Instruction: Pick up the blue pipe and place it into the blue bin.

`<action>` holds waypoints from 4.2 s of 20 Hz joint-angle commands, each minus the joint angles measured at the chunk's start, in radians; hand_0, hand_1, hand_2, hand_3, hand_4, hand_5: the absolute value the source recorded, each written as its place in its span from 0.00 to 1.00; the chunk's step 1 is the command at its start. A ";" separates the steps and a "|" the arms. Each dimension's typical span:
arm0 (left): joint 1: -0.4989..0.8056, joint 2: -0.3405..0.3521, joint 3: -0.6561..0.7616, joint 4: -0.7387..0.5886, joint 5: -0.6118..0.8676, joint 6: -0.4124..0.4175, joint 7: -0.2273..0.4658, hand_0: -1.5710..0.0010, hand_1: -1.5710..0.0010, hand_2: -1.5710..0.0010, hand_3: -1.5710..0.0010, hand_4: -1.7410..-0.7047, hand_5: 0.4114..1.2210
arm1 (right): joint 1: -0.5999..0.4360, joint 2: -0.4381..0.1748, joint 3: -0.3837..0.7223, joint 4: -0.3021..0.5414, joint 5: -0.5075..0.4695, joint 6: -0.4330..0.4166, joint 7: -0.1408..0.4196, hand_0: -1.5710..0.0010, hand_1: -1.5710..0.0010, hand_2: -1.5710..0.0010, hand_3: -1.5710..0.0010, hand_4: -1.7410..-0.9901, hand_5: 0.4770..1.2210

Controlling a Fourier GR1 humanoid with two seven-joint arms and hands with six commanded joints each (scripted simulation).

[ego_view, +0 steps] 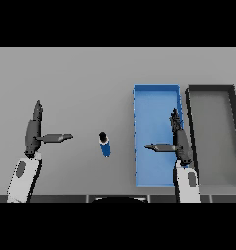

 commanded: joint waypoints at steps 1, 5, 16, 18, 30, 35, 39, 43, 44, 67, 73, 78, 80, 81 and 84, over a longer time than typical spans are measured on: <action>0.003 -0.001 -0.001 -0.003 -0.001 0.001 -0.006 1.00 1.00 1.00 1.00 0.71 0.22 | 0.003 -0.001 0.000 -0.002 -0.001 0.000 -0.002 1.00 1.00 1.00 1.00 0.69 0.17; 0.025 -0.004 -0.011 -0.030 -0.008 0.010 -0.014 1.00 1.00 1.00 1.00 0.71 0.22 | 0.028 -0.007 0.001 -0.020 -0.007 0.009 -0.012 1.00 1.00 1.00 1.00 0.69 0.17; 0.116 0.171 -0.096 -0.088 0.005 -0.301 -0.169 1.00 1.00 1.00 1.00 0.69 0.23 | 0.138 -0.133 0.094 -0.155 0.123 0.077 -0.075 1.00 1.00 1.00 1.00 0.70 0.15; 0.127 0.199 -0.120 -0.119 0.004 -0.349 -0.169 1.00 1.00 1.00 1.00 0.70 0.21 | 0.125 -0.139 0.093 -0.159 0.127 0.074 -0.061 1.00 1.00 1.00 1.00 0.70 0.15; 0.086 0.124 -0.340 -0.201 -0.083 -0.464 -0.028 1.00 1.00 1.00 1.00 0.62 0.04 | 0.131 -0.134 0.098 -0.150 0.127 0.086 -0.112 1.00 1.00 1.00 1.00 0.64 0.19; 0.045 0.042 -0.386 -0.146 -0.124 -0.461 -0.023 1.00 1.00 1.00 1.00 0.60 0.04 | 0.137 -0.142 0.081 -0.157 0.102 0.093 -0.099 1.00 1.00 1.00 1.00 0.63 0.19; -0.015 -0.044 -0.404 -0.056 -0.122 -0.472 -0.004 1.00 1.00 1.00 1.00 0.60 0.05 | 0.156 -0.139 0.081 -0.165 0.104 0.092 -0.108 1.00 1.00 1.00 1.00 0.62 0.18; -0.067 -0.105 -0.421 0.038 -0.183 -0.448 -0.045 1.00 1.00 1.00 1.00 0.64 0.04 | 0.174 -0.132 0.089 -0.177 0.109 0.089 -0.104 1.00 1.00 1.00 1.00 0.63 0.16; -0.074 -0.125 -0.426 0.051 -0.187 -0.443 -0.054 1.00 1.00 1.00 1.00 0.64 0.04 | 0.166 -0.136 0.086 -0.180 0.107 0.090 -0.100 1.00 1.00 1.00 1.00 0.63 0.16; -0.132 -0.279 -0.432 -0.041 -0.113 -0.386 -0.172 0.02 0.02 0.02 0.08 0.02 0.99 | 0.140 -0.153 0.079 -0.153 0.130 0.086 -0.110 1.00 1.00 1.00 1.00 0.69 0.21; -0.167 -0.264 -0.445 -0.130 -0.094 -0.405 -0.056 0.01 0.00 0.00 0.08 0.01 1.00 | 0.151 -0.167 0.067 -0.139 0.119 0.098 -0.144 1.00 1.00 1.00 1.00 0.73 0.21; -0.163 -0.267 -0.455 -0.130 -0.091 -0.417 -0.040 0.00 0.00 0.00 0.08 0.01 1.00 | 0.165 -0.129 0.084 -0.126 0.125 0.087 -0.157 1.00 1.00 1.00 1.00 0.75 0.20; -0.159 -0.268 -0.462 -0.134 -0.098 -0.417 -0.038 0.00 0.00 0.00 0.08 0.01 1.00 | 0.179 -0.109 0.093 -0.126 0.126 0.082 -0.160 1.00 1.00 1.00 1.00 0.74 0.20; -0.165 -0.274 -0.458 -0.131 -0.099 -0.410 -0.025 0.00 0.00 0.00 0.08 0.01 1.00 | 0.182 -0.102 0.095 -0.120 0.124 0.083 -0.162 1.00 1.00 1.00 1.00 0.73 0.20; -0.171 -0.272 -0.452 -0.123 -0.100 -0.413 -0.031 0.00 0.00 0.00 0.08 0.01 1.00 | 0.196 -0.107 0.087 -0.146 0.100 0.093 -0.174 1.00 1.00 1.00 1.00 0.72 0.19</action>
